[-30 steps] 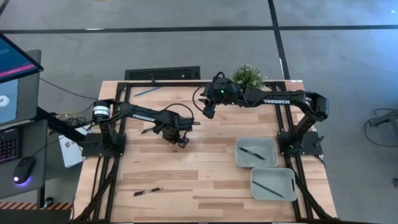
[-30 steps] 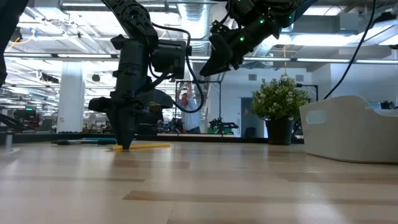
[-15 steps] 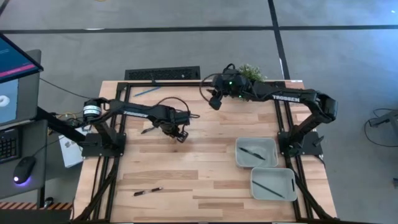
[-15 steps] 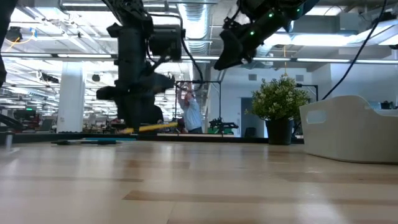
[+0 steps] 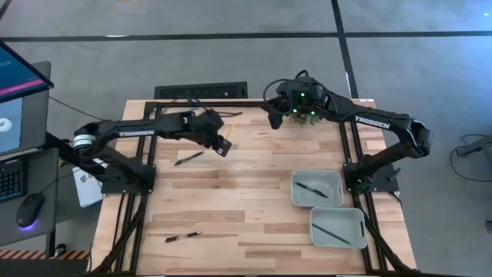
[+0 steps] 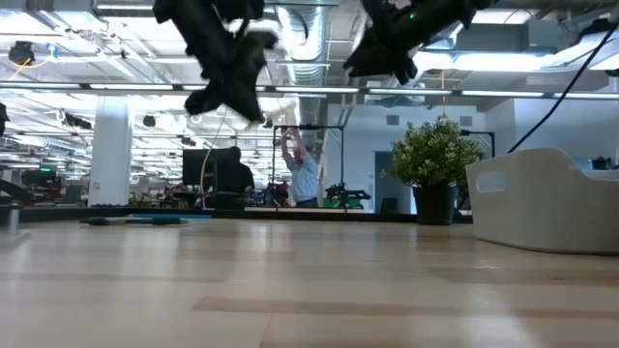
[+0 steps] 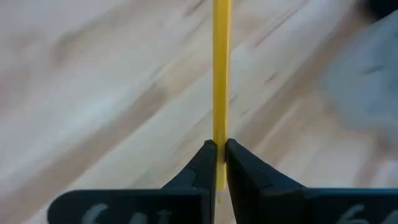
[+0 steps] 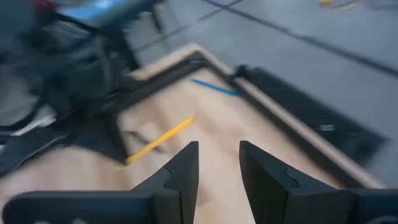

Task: Sort pens & pencils
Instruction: Put the yellow pencil into the bottom gray bin

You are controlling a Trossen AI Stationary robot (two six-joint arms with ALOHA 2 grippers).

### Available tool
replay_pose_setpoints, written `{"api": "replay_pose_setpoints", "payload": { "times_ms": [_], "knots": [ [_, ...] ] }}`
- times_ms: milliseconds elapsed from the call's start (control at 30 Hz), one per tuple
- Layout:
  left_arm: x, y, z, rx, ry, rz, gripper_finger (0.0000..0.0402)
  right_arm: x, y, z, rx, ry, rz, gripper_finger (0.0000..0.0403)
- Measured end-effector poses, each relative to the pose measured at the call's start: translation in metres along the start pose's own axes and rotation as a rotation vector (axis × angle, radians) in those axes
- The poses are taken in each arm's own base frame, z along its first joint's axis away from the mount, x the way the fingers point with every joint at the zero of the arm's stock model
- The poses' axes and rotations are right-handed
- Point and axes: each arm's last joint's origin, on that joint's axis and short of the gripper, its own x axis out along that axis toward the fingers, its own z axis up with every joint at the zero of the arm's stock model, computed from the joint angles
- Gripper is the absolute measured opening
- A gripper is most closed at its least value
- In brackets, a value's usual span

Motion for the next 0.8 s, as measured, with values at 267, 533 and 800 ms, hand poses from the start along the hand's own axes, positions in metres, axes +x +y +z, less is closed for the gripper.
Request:
{"api": "replay_pose_setpoints", "payload": {
  "times_ms": [267,533,800],
  "knots": [
    [-0.049,-0.015,0.023,0.172,-0.306,-0.272,0.0013,-0.010,0.013,0.003,0.057,0.011,0.187,0.0153],
    [-0.060,-0.022,0.029,0.231,-0.392,-0.366,0.0013,-0.010,0.034,0.004,0.027,-0.030,0.261,0.0227],
    [-0.060,-0.023,0.029,0.244,-0.392,-0.393,0.0013,-0.012,0.050,0.013,0.008,-0.143,0.334,0.0271]
  ]
}}
